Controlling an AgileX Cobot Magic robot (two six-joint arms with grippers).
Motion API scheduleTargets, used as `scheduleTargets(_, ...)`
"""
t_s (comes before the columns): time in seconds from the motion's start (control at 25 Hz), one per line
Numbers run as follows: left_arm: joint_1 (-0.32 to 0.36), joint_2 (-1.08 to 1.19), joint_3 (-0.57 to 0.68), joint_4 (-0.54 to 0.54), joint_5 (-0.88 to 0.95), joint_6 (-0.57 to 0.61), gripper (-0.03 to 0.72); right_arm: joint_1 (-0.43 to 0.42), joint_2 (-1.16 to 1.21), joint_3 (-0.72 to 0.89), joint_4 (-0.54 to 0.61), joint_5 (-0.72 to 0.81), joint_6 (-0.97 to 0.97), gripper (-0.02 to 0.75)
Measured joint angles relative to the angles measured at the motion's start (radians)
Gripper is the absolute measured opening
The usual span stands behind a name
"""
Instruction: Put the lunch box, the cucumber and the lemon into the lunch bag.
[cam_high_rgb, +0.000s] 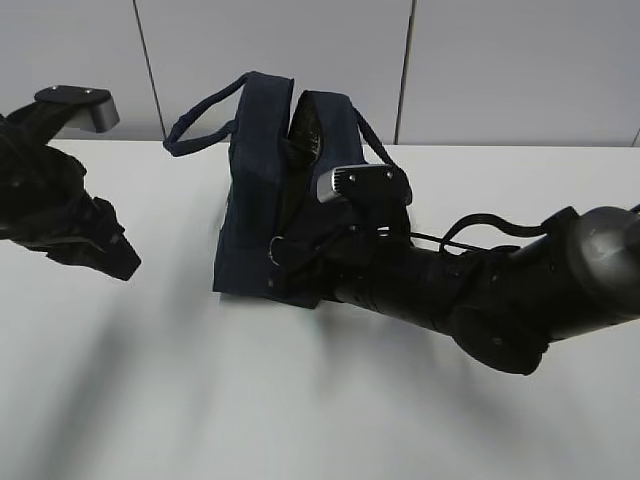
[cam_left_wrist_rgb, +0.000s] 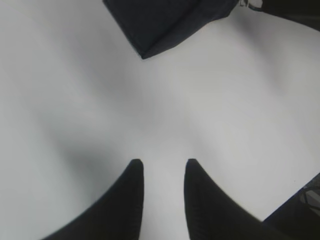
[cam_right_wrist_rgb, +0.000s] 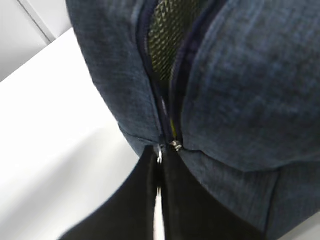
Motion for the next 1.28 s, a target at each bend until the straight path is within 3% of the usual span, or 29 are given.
scheduleTargets(0.64, -0.007, 0.044, 0.058, -0.168, -0.165, 0.189, 0.19, 0.0, -0.084, 0.002, -0.021, 0.114, -0.057, 0.0)
scheduleTargets(0.96, -0.074, 0.077, 0.07, -0.183, -0.245, 0.208, 0.252, 0.0, -0.121, 0.004, -0.021, 0.147, -0.091, 0.0)
scheduleTargets(1.28, -0.1, 0.113, 0.073, -0.191, -0.309, 0.212, 0.269, 0.0, -0.155, 0.007, -0.019, 0.157, -0.137, 0.0)
